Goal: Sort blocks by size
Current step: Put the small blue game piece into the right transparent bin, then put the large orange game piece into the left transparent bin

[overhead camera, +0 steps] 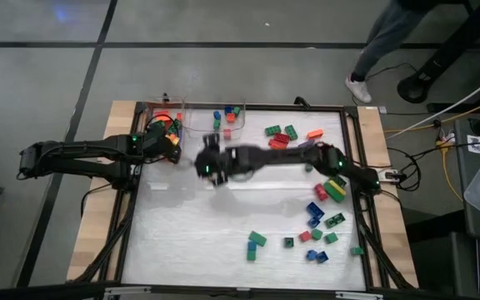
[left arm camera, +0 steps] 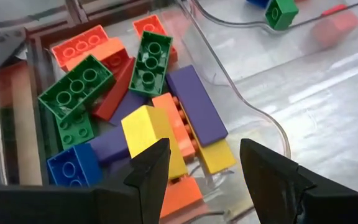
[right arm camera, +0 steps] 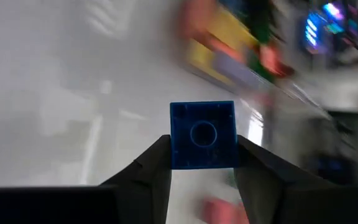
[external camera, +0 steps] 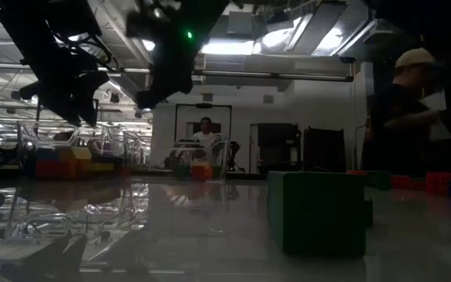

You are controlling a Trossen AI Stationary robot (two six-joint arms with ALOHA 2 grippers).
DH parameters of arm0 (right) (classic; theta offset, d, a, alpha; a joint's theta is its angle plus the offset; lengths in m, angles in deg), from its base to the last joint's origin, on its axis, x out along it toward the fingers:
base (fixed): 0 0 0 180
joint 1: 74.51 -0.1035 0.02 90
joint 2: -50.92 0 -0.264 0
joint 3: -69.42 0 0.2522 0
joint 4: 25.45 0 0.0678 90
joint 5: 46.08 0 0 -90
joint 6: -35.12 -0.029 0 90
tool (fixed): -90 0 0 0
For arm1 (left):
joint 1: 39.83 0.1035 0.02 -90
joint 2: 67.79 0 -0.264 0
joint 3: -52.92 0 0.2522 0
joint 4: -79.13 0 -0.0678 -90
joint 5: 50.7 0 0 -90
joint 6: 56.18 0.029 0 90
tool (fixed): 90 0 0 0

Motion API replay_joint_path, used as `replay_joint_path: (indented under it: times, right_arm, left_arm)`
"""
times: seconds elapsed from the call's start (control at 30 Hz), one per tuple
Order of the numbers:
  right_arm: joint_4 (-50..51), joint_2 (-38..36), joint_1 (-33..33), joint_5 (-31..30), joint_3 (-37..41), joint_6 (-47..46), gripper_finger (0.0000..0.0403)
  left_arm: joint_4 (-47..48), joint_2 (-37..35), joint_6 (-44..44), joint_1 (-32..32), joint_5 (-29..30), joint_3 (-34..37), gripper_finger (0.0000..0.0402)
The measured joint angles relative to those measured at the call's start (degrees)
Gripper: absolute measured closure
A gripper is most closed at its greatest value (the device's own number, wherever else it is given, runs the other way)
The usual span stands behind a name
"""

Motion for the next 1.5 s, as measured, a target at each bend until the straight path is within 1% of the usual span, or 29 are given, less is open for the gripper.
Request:
replay_joint_path:
  times: [0.07, 0.13, 0.3, 0.43, 0.67, 0.77, 0.87, 0.93, 0.97, 1.03, 1.17, 1.23, 1.3, 1.37, 1.5]
  right_arm:
    - [0.0, 0.0, 3.3, -1.3, -1.3, 1.6, 0.0264]
    - [-0.1, 0.0, 7.0, -1.3, -2.3, 2.7, 0.0262]
    - [-1.4, 0.0, 15.6, -1.3, -2.7, 2.7, 0.0233]
    - [-1.4, 0.0, 20.2, 0.2, -2.7, 1.1, 0.0214]
    - [-1.2, 0.0, 22.6, 0.4, -2.7, -4.6, 0.0193]
    - [-0.7, 0.0, 21.9, -1.6, -2.7, -5.1, 0.0189]
    - [4.6, -1.2, 20.3, -4.9, -2.7, -4.8, 0.0188]
    - [12.1, -2.6, 19.7, -4.7, -3.9, -5.0, 0.0187]
    - [16.2, -3.4, 19.5, -3.5, -4.8, -5.9, 0.0187]
    - [24.3, -5.0, 19.7, 1.0, -5.7, -9.3, 0.0187]
    - [36.5, -7.6, 21.4, 15.1, -5.1, -17.1, 0.0187]
    - [43.2, -7.9, 22.1, 19.9, -5.1, -20.0, 0.0187]
    - [47.4, -7.9, 22.4, 21.2, -4.5, -21.7, 0.0187]
    - [45.9, -8.1, 22.4, 21.3, -1.6, -22.9, 0.0187]
    - [46.4, -8.7, 22.5, 24.3, 5.0, -24.8, 0.0187]
  left_arm:
    - [0.0, 0.0, 0.0, 0.0, -0.4, 0.0, 0.0217]
    - [0.0, 0.0, 0.3, 0.0, -0.4, 0.0, 0.0217]
    - [0.1, 0.0, 1.5, 0.0, -0.4, 0.0, 0.0218]
    - [0.1, 0.0, 1.5, 0.0, -0.4, 0.0, 0.0218]
    - [0.1, 0.0, 1.6, 0.0, -0.4, 0.0, 0.0218]
    - [0.1, 0.0, 1.6, 0.0, -0.4, 0.0, 0.0218]
    - [0.0, 0.0, 1.6, 0.0, -0.4, 0.0, 0.0218]
    - [0.0, 0.0, 1.6, 0.0, -0.4, 0.0, 0.0218]
    - [0.0, 0.0, 1.6, 0.0, -0.4, 0.0, 0.0217]
    - [0.0, 0.0, 1.7, 0.0, -0.4, 0.0, 0.0218]
    - [-0.1, 0.0, 1.7, 0.0, -0.4, 0.0, 0.0218]
    - [0.0, 0.0, 1.7, 0.0, -0.4, 0.0, 0.0218]
    - [0.0, 0.0, 1.7, 0.0, -0.4, 0.0, 0.0218]
    - [0.0, 0.0, 1.7, 0.0, -0.4, 0.0, 0.0218]
    - [0.1, 0.0, 1.7, 0.0, -0.4, 0.0, 0.0218]
